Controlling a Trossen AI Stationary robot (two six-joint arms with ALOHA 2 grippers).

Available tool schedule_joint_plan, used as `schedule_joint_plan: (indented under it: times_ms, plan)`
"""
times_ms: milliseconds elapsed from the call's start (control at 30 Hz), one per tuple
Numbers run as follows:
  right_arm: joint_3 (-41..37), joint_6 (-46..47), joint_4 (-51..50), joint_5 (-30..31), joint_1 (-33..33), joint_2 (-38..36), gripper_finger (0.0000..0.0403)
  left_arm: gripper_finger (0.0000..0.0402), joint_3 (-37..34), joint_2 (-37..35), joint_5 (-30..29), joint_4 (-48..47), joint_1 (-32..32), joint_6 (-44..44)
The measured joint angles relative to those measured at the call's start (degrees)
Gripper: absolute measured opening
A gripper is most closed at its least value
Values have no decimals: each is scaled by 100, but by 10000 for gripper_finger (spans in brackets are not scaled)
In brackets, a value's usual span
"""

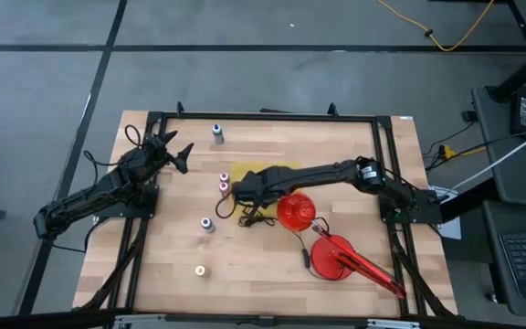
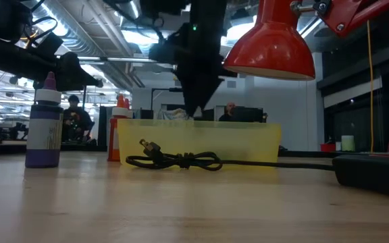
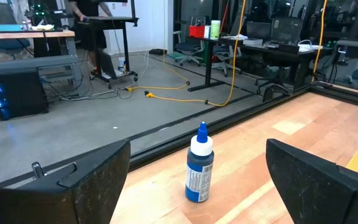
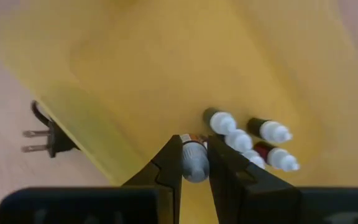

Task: Pick & Place food coloring
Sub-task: Put the small red food coloring bottle into the yellow container, then put the large blue food coloring bottle into the yellow container

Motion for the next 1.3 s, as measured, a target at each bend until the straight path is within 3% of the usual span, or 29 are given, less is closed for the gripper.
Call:
schedule_joint_plan:
  times_ms: [700,967,1300]
  plan:
    - [-1022,-566,998,-278,-157,4,75,365,0,0,0,0,0,-2]
    - [-802,-773,1049,-359,-184,4,119,364,1,0,0,0,-1,-2]
    - [-418,-1375,1153,-352,-503,-159,130,363,0,0,0,0,0,-2]
